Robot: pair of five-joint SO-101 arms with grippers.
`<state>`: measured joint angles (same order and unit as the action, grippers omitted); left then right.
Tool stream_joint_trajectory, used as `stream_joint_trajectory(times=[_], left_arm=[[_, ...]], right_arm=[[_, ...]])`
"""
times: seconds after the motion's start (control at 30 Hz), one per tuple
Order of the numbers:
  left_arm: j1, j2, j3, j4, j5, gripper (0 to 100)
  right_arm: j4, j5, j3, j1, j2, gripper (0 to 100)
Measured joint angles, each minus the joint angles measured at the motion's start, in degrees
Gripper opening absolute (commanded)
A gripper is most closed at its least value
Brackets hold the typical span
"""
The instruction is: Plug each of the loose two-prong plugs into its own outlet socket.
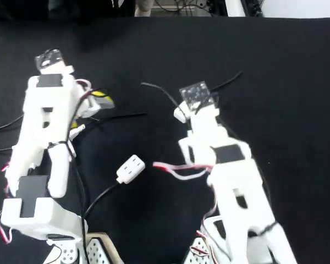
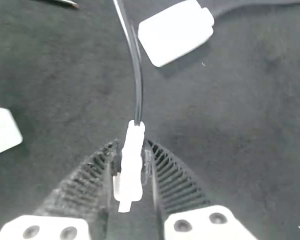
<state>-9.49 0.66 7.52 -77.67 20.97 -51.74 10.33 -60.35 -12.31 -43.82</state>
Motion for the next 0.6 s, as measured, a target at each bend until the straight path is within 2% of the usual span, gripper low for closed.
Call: stream_joint_trajectory(times=[0.2,0.33,0.5,0.6], left_arm=[[-4.66,-10.55,5.71,-3.43,-9.32,41],[-4.75,-18.73,18.29,0.7,-16.79,41],[-5.19,-30.42,36.22,7.91,-25.93,41],[-3.96,-38.33,45.45,10.99,-28.13,41]], right_arm=[[5.98,-1.58,-13.54,-11.08,-20.04,1.2],[12.84,-7.82,-21.71,-17.41,-33.32,1.2],[17.58,-11.69,-22.42,-16.44,-42.29,1.2],[18.81,-17.41,-20.4,-16.0,-42.73,1.2]])
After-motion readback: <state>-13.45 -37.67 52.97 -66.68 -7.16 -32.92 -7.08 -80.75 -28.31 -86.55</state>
